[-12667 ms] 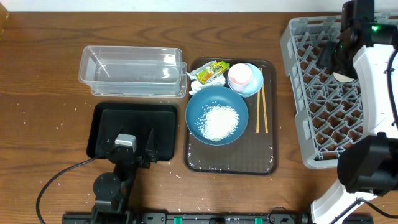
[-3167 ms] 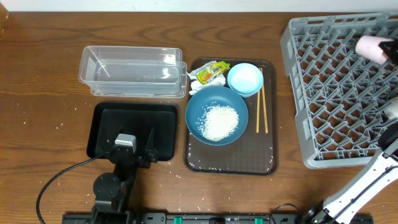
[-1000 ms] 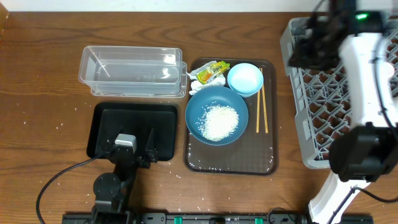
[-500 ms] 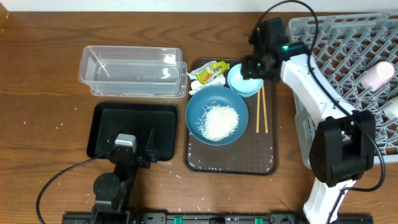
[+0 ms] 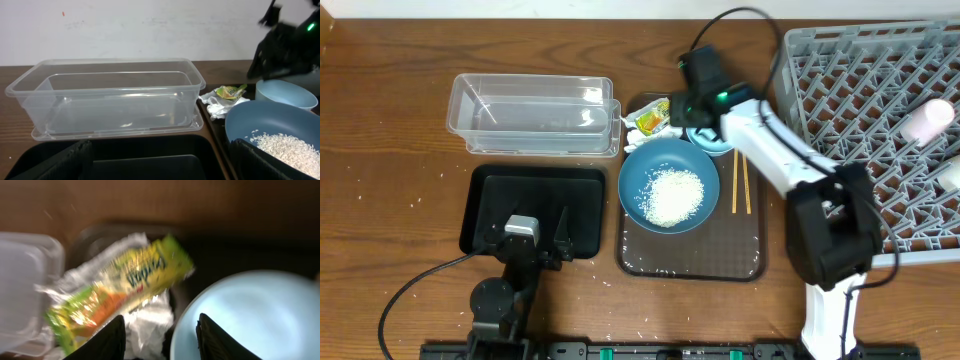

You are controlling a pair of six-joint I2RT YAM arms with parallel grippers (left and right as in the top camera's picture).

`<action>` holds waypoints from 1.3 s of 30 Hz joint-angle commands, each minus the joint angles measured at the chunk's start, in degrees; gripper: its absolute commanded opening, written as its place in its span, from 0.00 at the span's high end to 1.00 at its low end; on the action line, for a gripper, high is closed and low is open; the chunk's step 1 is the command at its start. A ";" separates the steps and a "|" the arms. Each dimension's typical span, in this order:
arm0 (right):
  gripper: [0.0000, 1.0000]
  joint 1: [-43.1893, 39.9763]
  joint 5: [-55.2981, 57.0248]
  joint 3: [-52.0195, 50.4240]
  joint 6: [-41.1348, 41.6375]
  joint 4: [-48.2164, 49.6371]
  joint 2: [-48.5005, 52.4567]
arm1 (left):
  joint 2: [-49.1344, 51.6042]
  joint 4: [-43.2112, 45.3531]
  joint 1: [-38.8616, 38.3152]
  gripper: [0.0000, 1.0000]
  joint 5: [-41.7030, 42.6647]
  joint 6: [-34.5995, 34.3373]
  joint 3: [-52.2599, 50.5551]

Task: Sort waste into correct bins and load items into the dishwasher rack
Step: 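Reach the right gripper to the light-blue bowl and grasp it, then carry the light-blue bowl to the rack and set it upright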

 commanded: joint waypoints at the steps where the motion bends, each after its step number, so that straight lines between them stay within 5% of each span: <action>1: 0.55 2.23 8.92 -0.26 4.94 -1.42 1.18 | -0.04 -1.90 0.31 0.10 0.81 0.15 -1.01; 9: 0.56 3.50 12.81 -0.28 4.83 -2.69 1.75 | -0.04 -1.90 0.31 0.10 0.83 0.15 -1.01; 18: 0.77 3.50 11.91 -0.42 4.85 -2.62 3.54 | -0.04 -1.90 0.31 0.10 0.81 0.15 -1.01; 25: 0.80 3.17 13.25 -0.44 4.83 -3.48 4.22 | -0.04 -1.90 0.31 0.10 0.81 0.15 -1.01; 32: 0.99 3.28 11.82 -0.17 4.83 -3.65 4.35 | -0.04 -1.90 0.31 0.10 0.81 0.15 -1.01; 39: 0.99 1.49 10.25 5.35 2.60 -6.91 0.31 | -0.04 -1.90 0.31 0.10 0.81 0.17 -1.01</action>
